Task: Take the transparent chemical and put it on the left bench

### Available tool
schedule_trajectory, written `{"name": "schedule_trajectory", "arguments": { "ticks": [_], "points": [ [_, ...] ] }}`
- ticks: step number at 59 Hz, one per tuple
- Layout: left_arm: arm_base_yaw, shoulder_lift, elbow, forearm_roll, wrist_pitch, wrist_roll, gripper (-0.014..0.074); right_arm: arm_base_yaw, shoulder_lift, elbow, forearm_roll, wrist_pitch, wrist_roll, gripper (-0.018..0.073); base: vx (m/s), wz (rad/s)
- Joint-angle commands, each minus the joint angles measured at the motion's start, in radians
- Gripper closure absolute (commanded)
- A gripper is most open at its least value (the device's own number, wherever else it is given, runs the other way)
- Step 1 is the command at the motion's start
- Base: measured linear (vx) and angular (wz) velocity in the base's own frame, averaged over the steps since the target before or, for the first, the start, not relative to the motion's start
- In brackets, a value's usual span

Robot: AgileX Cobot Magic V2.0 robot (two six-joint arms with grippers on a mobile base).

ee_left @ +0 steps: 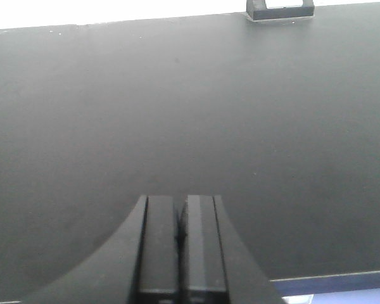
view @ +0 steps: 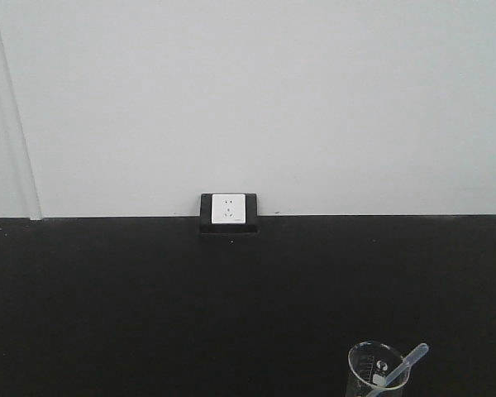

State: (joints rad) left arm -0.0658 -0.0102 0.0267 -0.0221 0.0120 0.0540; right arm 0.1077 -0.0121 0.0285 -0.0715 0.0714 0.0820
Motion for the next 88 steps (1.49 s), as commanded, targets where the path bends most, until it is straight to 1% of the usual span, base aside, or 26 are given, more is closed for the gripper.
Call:
{"name": "schedule_trajectory", "arguments": {
  "ticks": [1,17,25,31,36,41,44,47,55,62,71,75,81,88],
  "points": [
    [-0.002,-0.019,0.016,-0.001,-0.078,-0.008,0.0600,0.001,-0.005,0.009,-0.010,-0.079,-0.009,0.0566,0.00,0.00],
    [-0.002,-0.019,0.016,-0.001,-0.078,-0.008,0.0600,0.001,-0.005,0.009,-0.010,-0.087,-0.009,0.0566,0.00,0.00],
    [-0.002,-0.019,0.016,-0.001,-0.078,-0.008,0.0600,0.001,-0.005,-0.002,-0.009,-0.137,-0.001,0.0566,0.00,0.00],
    [-0.002,-0.019,0.016,-0.001,-0.078,-0.008,0.0600,0.001,-0.003,-0.059,-0.004,-0.135,0.002,0.0566,0.00,0.00],
    [-0.002,-0.019,0.016,-0.001,-0.078,-0.008,0.0600,0.001,0.031,-0.147,-0.004,-0.096,0.001,0.0566,0.00,0.00],
    [-0.002,-0.019,0.016,-0.001,-0.078,-0.008,0.0600,0.001,0.108,-0.240,-0.005,-0.060,0.001,0.0566,0.00,0.00],
    [-0.002,-0.019,0.016,-0.001,-0.078,-0.008,0.0600,0.001,0.197,-0.303,-0.008,-0.058,-0.001,0.0566,0.00,0.00],
    [-0.002,-0.019,0.016,-0.001,-0.078,-0.008,0.0600,0.001,0.272,-0.361,-0.008,-0.071,-0.003,0.0566,0.00,0.00],
    [-0.002,-0.019,0.016,-0.001,-0.078,-0.008,0.0600,0.001,0.471,-0.477,-0.007,-0.163,-0.002,0.0566,0.00,0.00],
    [-0.002,-0.019,0.016,-0.001,-0.078,-0.008,0.0600,0.001,0.583,-0.527,-0.007,-0.207,-0.002,0.0566,0.00,0.00],
    [-0.002,-0.019,0.016,-0.001,-0.078,-0.008,0.0600,0.001,0.690,-0.529,-0.001,-0.288,0.001,0.0559,0.00,0.00],
    [-0.002,-0.019,0.016,-0.001,-0.078,-0.008,0.0600,0.001,0.730,-0.529,-0.002,-0.304,0.001,0.0543,0.00,0.00],
    [-0.002,-0.019,0.016,-0.001,-0.078,-0.008,0.0600,0.001,0.777,-0.529,-0.002,-0.309,0.003,0.0494,0.00,0.00],
    [-0.002,-0.019,0.016,-0.001,-0.078,-0.008,0.0600,0.001,0.824,-0.529,-0.002,-0.313,0.025,0.0386,0.00,0.00]
  ]
}}
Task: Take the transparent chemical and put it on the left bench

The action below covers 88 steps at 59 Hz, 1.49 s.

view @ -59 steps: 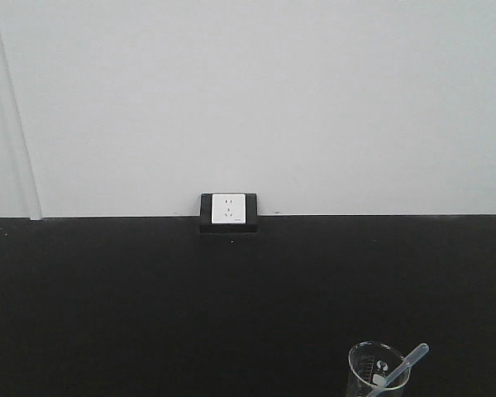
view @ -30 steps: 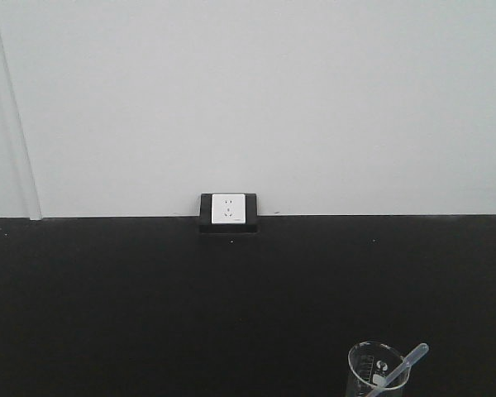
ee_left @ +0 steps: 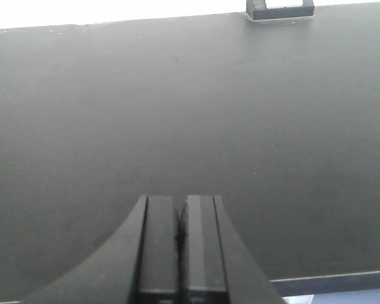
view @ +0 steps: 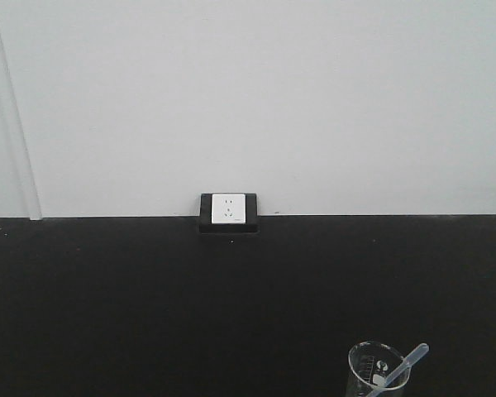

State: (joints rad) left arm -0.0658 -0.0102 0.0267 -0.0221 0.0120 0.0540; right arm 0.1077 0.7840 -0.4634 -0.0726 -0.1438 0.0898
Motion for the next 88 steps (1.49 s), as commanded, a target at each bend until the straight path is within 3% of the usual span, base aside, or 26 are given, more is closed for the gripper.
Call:
{"name": "schedule_trajectory", "arguments": {
  "ticks": [1,16,25,33,42,57,66,76,88],
  "points": [
    [-0.002,-0.019,0.016,-0.001,-0.078,-0.008,0.0600,0.001,0.034,-0.037,-0.001,-0.100,0.021,0.0358,0.00,0.00],
    [-0.002,-0.019,0.016,-0.001,-0.078,-0.008,0.0600,0.001,0.141,-0.037,0.005,-0.223,0.076,-0.0015,0.00,0.00],
    [-0.002,-0.019,0.016,-0.001,-0.078,-0.008,0.0600,0.001,0.222,-0.037,0.101,-0.250,0.200,-0.0105,0.00,0.00],
    [-0.002,-0.019,0.016,-0.001,-0.078,-0.008,0.0600,0.001,0.353,-0.037,0.165,-0.346,0.242,-0.0090,0.00,0.00],
    [-0.002,-0.019,0.016,-0.001,-0.078,-0.008,0.0600,0.001,0.513,-0.038,0.166,-0.475,0.354,-0.0039,0.00,0.00],
    [-0.002,-0.019,0.016,-0.001,-0.078,-0.008,0.0600,0.001,0.764,-0.047,0.000,-0.720,0.570,0.0019,0.00,0.00],
    [-0.002,-0.019,0.016,-0.001,-0.078,-0.008,0.0600,0.001,0.874,-0.081,-0.044,-0.812,0.593,0.0027,0.00,0.00],
    [-0.002,-0.019,0.016,-0.001,-0.078,-0.008,0.0600,0.001,0.920,-0.097,-0.054,-0.811,0.608,0.0081,0.00,0.00],
    [-0.002,-0.019,0.016,-0.001,-0.078,-0.008,0.0600,0.001,0.928,-0.095,-0.054,-0.817,0.611,0.0293,0.00,0.00]
  ]
}}
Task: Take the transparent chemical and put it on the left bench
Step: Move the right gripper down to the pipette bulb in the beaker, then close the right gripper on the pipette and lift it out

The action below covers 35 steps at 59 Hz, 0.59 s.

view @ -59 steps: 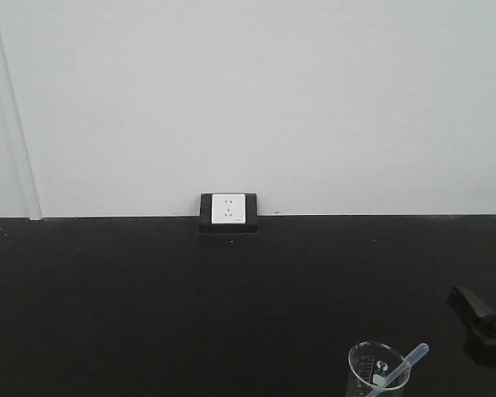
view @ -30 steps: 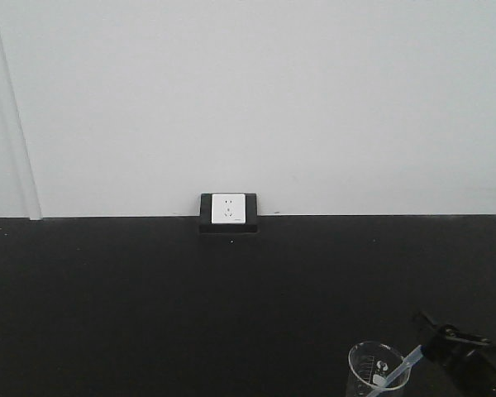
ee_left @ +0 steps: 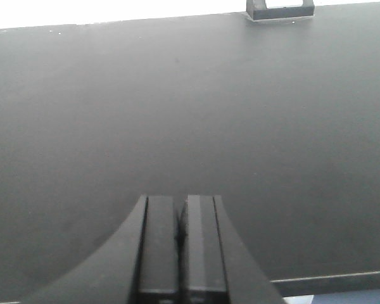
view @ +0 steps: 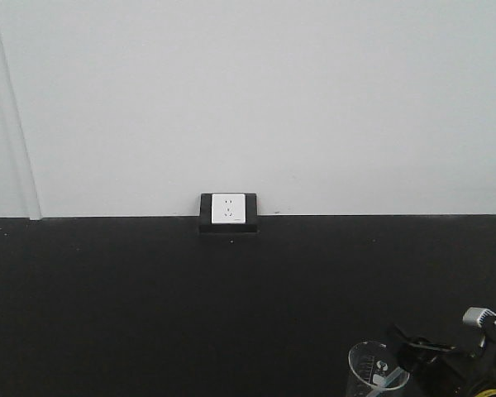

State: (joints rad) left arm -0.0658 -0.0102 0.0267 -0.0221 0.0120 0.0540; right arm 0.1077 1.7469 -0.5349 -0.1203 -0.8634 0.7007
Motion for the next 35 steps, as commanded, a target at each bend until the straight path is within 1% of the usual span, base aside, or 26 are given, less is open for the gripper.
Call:
{"name": "schedule_trajectory", "arguments": {
  "ticks": [1,5,12,21,28,35],
  "points": [
    [-0.002,-0.019,0.016,-0.001,-0.078,-0.008,0.0600,0.001,-0.035,-0.024,-0.006,-0.097,0.000,0.0314,0.00,0.00],
    [-0.002,-0.019,0.016,-0.001,-0.078,-0.008,0.0600,0.001,-0.035,-0.024,-0.006,-0.097,-0.001,0.0421,0.00,0.00],
    [-0.002,-0.019,0.016,-0.001,-0.078,-0.008,0.0600,0.001,-0.035,-0.024,-0.006,-0.098,-0.017,0.0568,0.00,0.00],
    [-0.002,-0.019,0.016,-0.001,-0.078,-0.008,0.0600,0.001,-0.035,-0.024,-0.007,-0.119,-0.063,0.0566,0.00,0.00],
    [-0.002,-0.019,0.016,-0.001,-0.078,-0.008,0.0600,0.001,-0.063,-0.024,-0.017,-0.174,-0.153,0.0564,0.00,0.00],
    [-0.002,-0.019,0.016,-0.001,-0.078,-0.008,0.0600,0.001,-0.143,-0.024,-0.031,-0.173,-0.235,0.0564,0.00,0.00]
  ]
}}
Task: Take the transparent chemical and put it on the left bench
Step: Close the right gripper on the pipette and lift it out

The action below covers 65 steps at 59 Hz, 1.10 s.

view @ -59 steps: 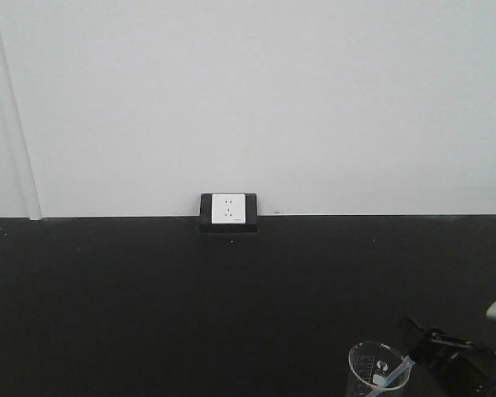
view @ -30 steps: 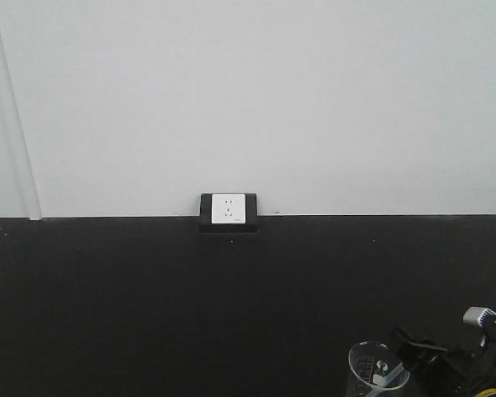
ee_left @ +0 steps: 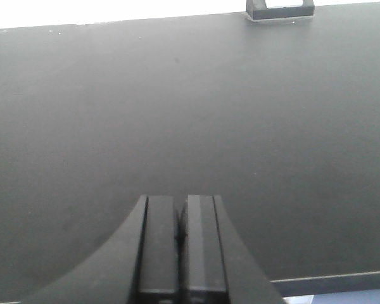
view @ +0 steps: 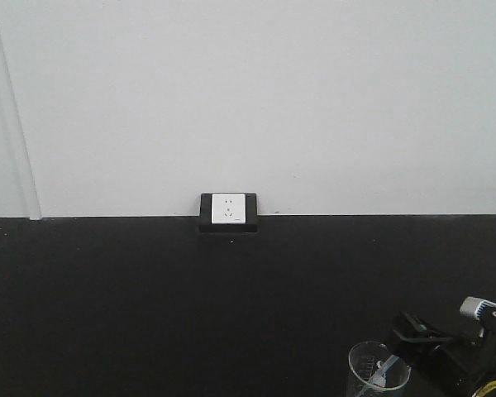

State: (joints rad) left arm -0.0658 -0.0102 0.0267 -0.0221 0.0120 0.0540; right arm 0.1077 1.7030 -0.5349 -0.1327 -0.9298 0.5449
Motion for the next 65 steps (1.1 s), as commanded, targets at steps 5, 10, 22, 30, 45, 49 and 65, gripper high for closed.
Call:
{"name": "schedule_trajectory", "arguments": {
  "ticks": [5,10,22,30,45,49,65],
  "points": [
    [-0.002,-0.019,0.016,-0.001,-0.078,-0.008,0.0600,0.001,-0.174,-0.024,-0.053,-0.071,-0.133,0.0564,0.00,0.00],
    [-0.002,-0.019,0.016,-0.001,-0.078,-0.008,0.0600,0.001,-0.258,-0.024,-0.117,-0.010,-0.178,0.0564,0.00,0.00],
    [-0.002,-0.019,0.016,-0.001,-0.078,-0.008,0.0600,0.001,-0.481,-0.024,-0.322,0.206,-0.178,0.0564,0.00,0.00],
    [-0.002,-0.019,0.016,-0.001,-0.078,-0.008,0.0600,0.001,-0.634,-0.024,-0.461,0.365,-0.111,0.0564,0.00,0.00],
    [-0.002,-0.019,0.016,-0.001,-0.078,-0.008,0.0600,0.001,-0.907,0.000,-0.803,0.576,0.272,0.0564,0.00,0.00],
    [-0.002,-0.019,0.016,-0.001,-0.078,-0.008,0.0600,0.001,-0.970,0.024,-0.894,0.591,0.393,0.0564,0.00,0.00],
    [-0.002,-0.019,0.016,-0.001,-0.078,-0.008,0.0600,0.001,-1.162,0.062,-1.180,0.603,0.623,0.0564,0.00,0.00]
  ]
}}
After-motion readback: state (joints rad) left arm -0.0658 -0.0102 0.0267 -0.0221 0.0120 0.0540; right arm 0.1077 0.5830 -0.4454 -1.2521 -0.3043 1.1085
